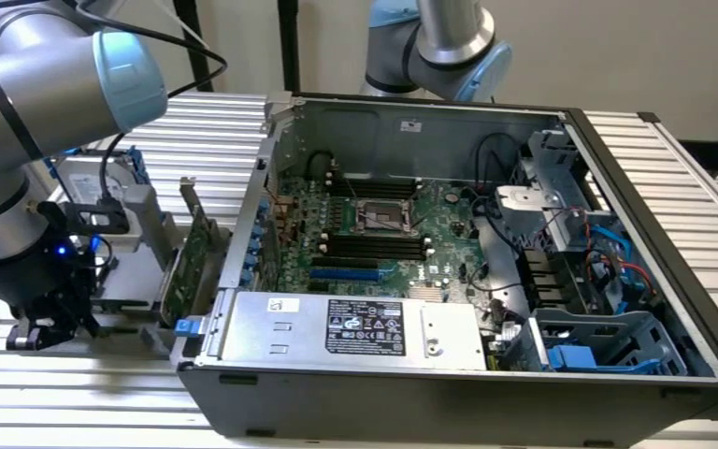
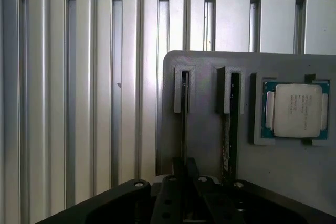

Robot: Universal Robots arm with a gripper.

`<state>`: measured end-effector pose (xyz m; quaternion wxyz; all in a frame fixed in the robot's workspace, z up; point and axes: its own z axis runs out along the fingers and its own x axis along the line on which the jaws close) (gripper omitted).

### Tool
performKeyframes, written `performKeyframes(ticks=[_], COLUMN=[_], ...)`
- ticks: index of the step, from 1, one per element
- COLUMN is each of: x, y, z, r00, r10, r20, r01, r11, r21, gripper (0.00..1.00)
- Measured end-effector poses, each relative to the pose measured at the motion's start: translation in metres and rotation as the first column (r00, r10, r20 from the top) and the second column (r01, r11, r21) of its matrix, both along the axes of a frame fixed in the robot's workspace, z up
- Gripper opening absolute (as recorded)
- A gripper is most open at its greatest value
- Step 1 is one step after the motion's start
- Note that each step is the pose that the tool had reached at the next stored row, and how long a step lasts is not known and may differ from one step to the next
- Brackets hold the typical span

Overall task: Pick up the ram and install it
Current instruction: 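Pick up the ram and move it above insertion slot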

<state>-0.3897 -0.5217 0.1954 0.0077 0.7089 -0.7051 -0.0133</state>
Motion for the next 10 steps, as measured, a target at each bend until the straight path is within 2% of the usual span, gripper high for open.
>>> performKeyframes(ticks=[10], x=[0.0], y=[0.0], z=[0.0009], r00=[1.0], r10=[0.0], r20=[-0.0001], r01=[0.0], r11=[1.0], r21=[-0.0001], gripper=[0.0])
